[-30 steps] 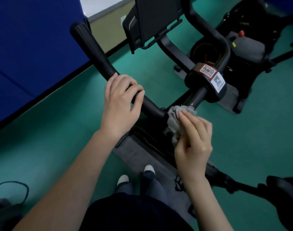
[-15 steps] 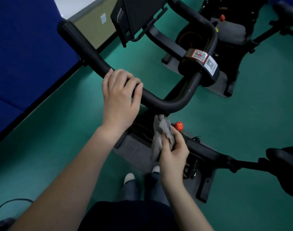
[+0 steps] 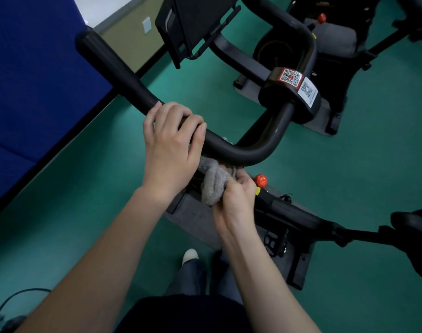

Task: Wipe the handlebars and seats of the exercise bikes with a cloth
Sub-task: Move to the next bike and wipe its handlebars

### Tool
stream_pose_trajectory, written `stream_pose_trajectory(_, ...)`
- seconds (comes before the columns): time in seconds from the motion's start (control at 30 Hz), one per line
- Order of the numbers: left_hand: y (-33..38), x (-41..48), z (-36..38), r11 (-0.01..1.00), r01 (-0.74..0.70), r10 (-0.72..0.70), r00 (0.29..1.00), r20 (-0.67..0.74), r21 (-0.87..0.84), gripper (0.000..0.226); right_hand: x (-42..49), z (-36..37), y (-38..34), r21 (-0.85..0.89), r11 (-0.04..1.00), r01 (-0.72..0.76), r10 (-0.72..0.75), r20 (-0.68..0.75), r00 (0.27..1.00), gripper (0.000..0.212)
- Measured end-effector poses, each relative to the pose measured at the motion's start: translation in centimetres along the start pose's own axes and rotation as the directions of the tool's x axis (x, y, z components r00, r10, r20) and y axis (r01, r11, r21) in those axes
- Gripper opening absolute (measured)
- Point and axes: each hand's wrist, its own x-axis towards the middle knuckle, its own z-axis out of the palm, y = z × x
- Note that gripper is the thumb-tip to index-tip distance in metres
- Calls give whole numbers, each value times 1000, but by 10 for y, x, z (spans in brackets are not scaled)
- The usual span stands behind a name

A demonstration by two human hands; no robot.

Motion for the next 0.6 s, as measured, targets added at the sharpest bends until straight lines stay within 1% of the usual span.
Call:
stream_pose_trajectory(0.07,-1,0,0,1000,2,-2,1000,-6,0,24,1,-10,-7,8,1000,-3,3,-19,1000,30)
stream_pose_trajectory(0.1,-1,0,0,1000,4,-4,1000,-4,-3,24,2,-17,-11,9,1000,2,-2,-51,999,31)
stream_pose_trajectory(0.17,-1,1,0,1000,8,-8,1000,5,-12,25,7,-31,-22,29,999,33,-29,-133,991,31)
stream_pose_trajectory(0.23,0,1,-1,1000,14,-14,1000,13,-11,25,12,-42,-32,13,996,87,-83,-176,981,29)
stream_pose_trajectory(0.33,5,3,-2,999,40,-40,999,3,-29,24,11,-46,-33,-147,974,174,-199,-172,965,25)
stream_pose_trajectory(0.4,13,4,-1,998,12,-12,1000,0,-56,24,6,-45,-26,-262,943,205,-252,-162,954,21)
stream_pose_trajectory(0.47,23,4,3,995,-50,53,998,41,-81,27,1,-46,-22,-308,927,216,-272,-155,950,20)
stream_pose_trajectory(0.53,29,3,7,992,-88,96,992,84,-89,30,-1,-51,-28,-317,913,255,-318,-163,934,20)
stream_pose_trajectory(0.57,30,2,8,991,-101,108,990,87,-83,31,-1,-54,-35,-327,895,303,-372,-175,912,19)
stream_pose_trajectory(0.6,30,1,10,991,-111,117,990,79,-75,32,0,-57,-44,-355,858,370,-453,-188,871,19)
